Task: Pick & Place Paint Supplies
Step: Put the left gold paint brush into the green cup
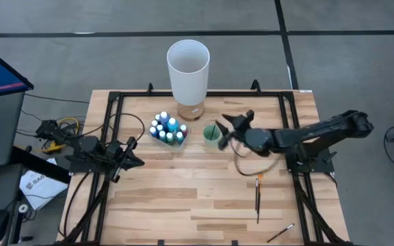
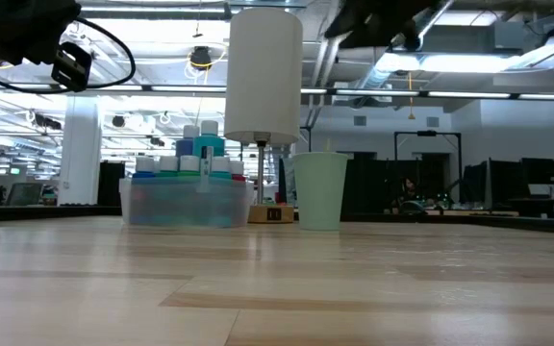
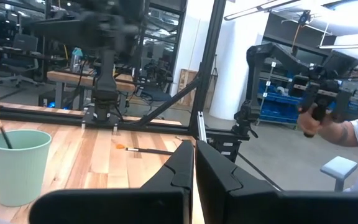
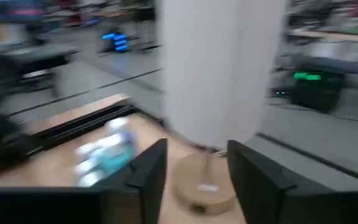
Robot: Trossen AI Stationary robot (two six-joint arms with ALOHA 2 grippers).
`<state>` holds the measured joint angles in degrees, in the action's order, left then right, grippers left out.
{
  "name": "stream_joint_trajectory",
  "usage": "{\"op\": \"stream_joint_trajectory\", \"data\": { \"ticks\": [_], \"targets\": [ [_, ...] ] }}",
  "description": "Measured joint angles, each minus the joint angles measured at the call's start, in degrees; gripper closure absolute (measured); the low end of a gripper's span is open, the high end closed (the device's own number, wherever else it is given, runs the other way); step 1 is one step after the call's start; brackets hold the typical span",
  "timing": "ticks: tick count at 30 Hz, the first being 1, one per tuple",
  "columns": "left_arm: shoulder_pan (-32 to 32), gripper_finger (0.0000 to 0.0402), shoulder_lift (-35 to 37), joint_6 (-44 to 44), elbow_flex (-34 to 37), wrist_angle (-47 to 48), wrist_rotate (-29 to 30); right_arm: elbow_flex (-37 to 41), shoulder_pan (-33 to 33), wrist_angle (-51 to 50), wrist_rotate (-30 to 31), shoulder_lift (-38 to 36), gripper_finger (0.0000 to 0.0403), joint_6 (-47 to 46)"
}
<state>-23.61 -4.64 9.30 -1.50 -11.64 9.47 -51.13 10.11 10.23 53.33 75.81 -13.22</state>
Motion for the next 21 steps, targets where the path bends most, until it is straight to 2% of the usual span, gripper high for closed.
{"op": "stream_joint_trajectory", "data": {
  "ticks": [2, 6, 8, 10, 13, 16, 19, 21],
  "targets": [
    [0.0, 0.04, 0.0, 0.0, 0.0, 0.0, 0.0, -0.5, 2.5, -7.1, -2.1, -3.6, 0.0215, -4.3],
    [0.0, 0.04, 0.0, 0.0, 0.0, 0.0, 0.0, -5.3, 7.1, -35.6, -4.8, -9.2, 0.019, -26.9],
    [0.0, 0.04, 0.0, 0.0, 0.0, 0.0, 0.0, -7.1, 8.8, -49.9, -9.7, -9.8, 0.0187, -40.2],
    [0.0, 0.04, 0.0, 0.0, 0.0, 0.0, 0.0, -7.8, 10.5, -60.1, -17.6, -9.0, 0.0187, -52.1],
    [0.0, 0.04, 0.0, 0.0, 0.0, -0.1, 0.0, -7.8, 12.9, -71.5, -29.0, -5.9, 0.0186, -65.6],
    [0.0, 0.04, 0.0, 0.0, 0.0, -0.1, 0.0, -7.7, 15.0, -80.3, -34.4, -0.3, 0.0186, -75.3],
    [0.0, 0.04, 0.0, 0.0, 0.0, 0.0, -0.1, -7.6, 16.2, -83.9, -39.1, 5.5, 0.0186, -80.8],
    [0.0, 0.04, 0.0, 0.0, 0.0, -0.1, -0.1, -7.1, 16.1, -83.3, -42.9, 8.6, 0.0186, -81.3]
  ]
}}
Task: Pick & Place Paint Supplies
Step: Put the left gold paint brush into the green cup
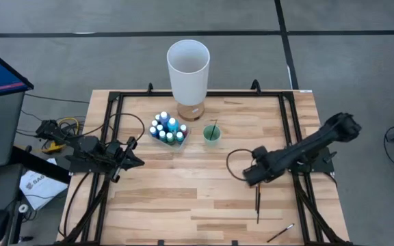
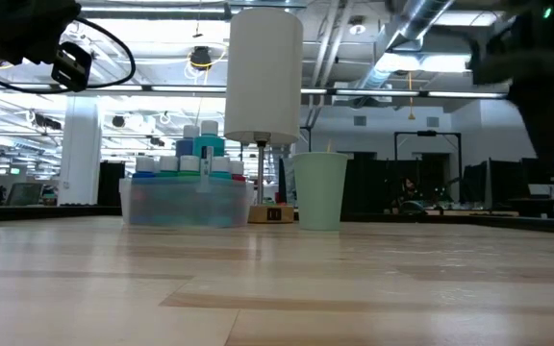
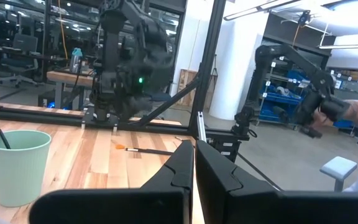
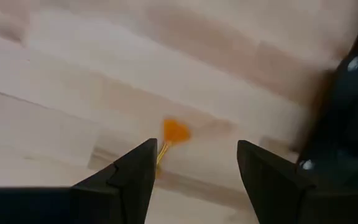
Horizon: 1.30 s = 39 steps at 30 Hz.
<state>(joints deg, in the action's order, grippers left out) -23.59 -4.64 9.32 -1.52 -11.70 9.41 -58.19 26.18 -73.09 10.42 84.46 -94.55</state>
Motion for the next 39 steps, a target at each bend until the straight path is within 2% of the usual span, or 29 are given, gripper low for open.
{"op": "stream_joint_trajectory", "data": {
  "ticks": [5, 8, 16, 19, 31, 35, 39],
  "targets": [
    [0.0, 0.04, 0.0, 0.0, 0.0, 0.0, 0.0, 2.8, 0.0, 6.5, -7.3, 5.1, 0.0179, 0.0],
    [0.0, 0.04, 0.0, 0.0, 0.0, -0.1, 0.0, 5.1, 0.0, 9.7, -9.4, 5.7, 0.0174, -0.8],
    [0.0, 0.04, 0.0, 0.0, 0.0, -0.4, -0.2, 15.1, -2.0, 20.7, -9.3, -1.2, 0.0178, -7.2],
    [0.0, 0.04, 0.0, 0.0, 0.0, -0.4, -0.2, 17.5, -2.3, 21.9, -9.1, -2.8, 0.0179, -8.6],
    [0.0, 0.04, 0.0, 0.0, 0.0, -0.9, -0.1, 21.3, -3.0, 29.2, -9.6, 0.7, 0.0181, -8.7],
    [0.0, 0.04, 0.0, 0.0, 0.0, -1.2, 0.1, 21.4, -3.5, 29.3, -10.5, 0.5, 0.0203, -8.9],
    [0.0, 0.04, 0.0, 0.0, 0.0, -1.3, 0.0, 21.3, -3.5, 30.0, -10.5, 0.3, 0.0261, -9.0]
  ]
}}
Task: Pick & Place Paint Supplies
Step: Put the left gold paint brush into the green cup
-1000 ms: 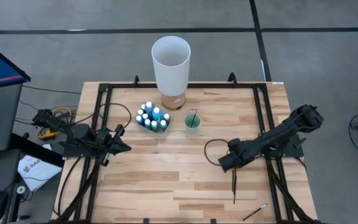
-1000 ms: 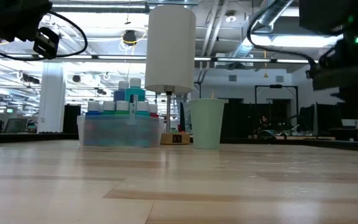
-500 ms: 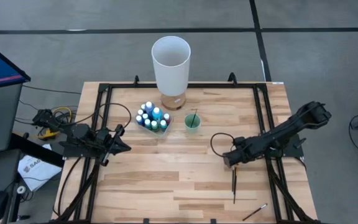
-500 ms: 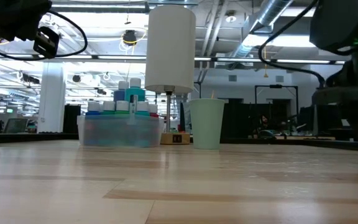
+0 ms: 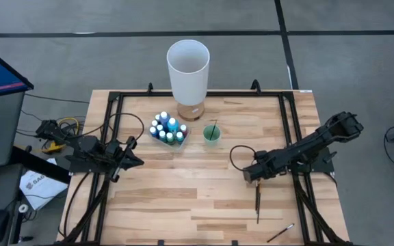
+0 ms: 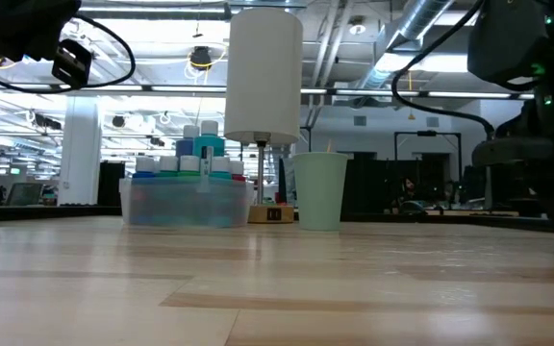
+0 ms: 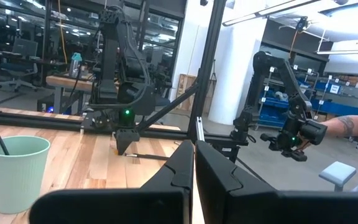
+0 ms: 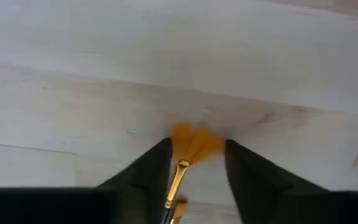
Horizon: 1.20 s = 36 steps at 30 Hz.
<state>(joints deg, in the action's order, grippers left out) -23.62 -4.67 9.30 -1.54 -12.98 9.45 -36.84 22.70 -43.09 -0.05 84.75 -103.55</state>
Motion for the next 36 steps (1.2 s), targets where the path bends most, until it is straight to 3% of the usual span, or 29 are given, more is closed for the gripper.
{"op": "stream_joint_trajectory", "data": {
  "ticks": [6, 17, 26, 31, 36],
  "targets": [
    [0.0, 0.04, 0.0, 0.0, 0.0, -0.1, 0.0, 0.0, 0.0, 0.6, 0.6, 0.0, 0.0344, 0.0],
    [0.0, 0.04, 0.0, 0.0, 0.0, -0.5, -0.1, 0.0, -1.1, 0.5, 2.2, 0.1, 0.0397, 1.1],
    [0.0, 0.04, 0.0, 0.0, 0.0, -0.9, -0.1, -0.6, -1.8, -0.7, 3.6, 0.3, 0.0402, 4.4],
    [0.0, 0.04, 0.0, 0.0, 0.0, -1.0, -0.2, -2.4, -2.2, -4.4, 9.6, 0.6, 0.0403, 6.3],
    [0.0, 0.04, 0.0, 0.0, 0.0, -1.2, -0.2, -4.0, -3.3, -6.9, 9.0, 0.5, 0.0403, 8.7]
  ]
}}
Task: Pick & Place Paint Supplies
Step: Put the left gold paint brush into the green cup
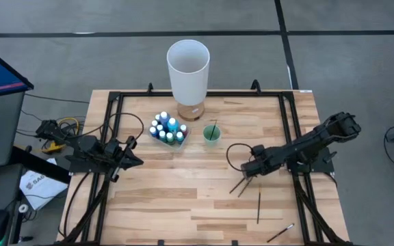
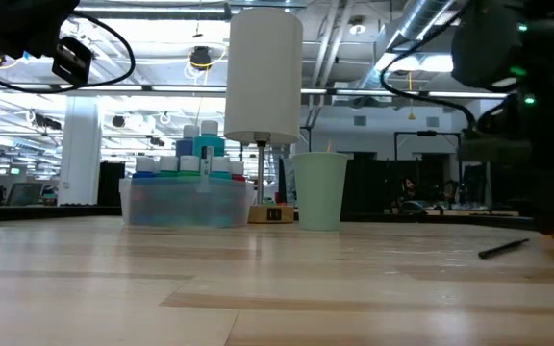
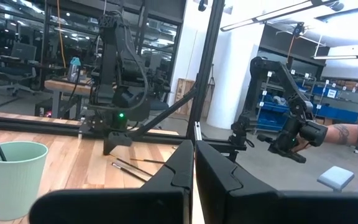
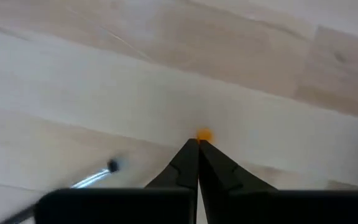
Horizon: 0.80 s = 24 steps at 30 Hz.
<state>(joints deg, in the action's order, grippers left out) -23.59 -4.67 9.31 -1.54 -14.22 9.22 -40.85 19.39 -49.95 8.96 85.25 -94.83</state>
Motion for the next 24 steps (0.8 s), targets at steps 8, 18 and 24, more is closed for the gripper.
{"op": "stream_joint_trajectory", "data": {
  "ticks": [8, 18, 24],
  "targets": [
    [0.0, 0.04, 0.0, 0.0, 0.0, -0.1, 0.0, -5.3, -0.4, -7.5, 0.3, -0.1, 0.0403, 3.0],
    [0.0, 0.04, 0.0, 0.0, 0.0, -0.2, 0.2, -22.9, -1.2, -24.5, 13.9, -0.2, 0.0403, 10.1],
    [0.0, 0.04, 0.0, 0.0, 0.0, -0.3, 0.2, -33.4, -3.4, -28.7, 27.7, -0.3, 0.0403, 17.3]
  ]
}}
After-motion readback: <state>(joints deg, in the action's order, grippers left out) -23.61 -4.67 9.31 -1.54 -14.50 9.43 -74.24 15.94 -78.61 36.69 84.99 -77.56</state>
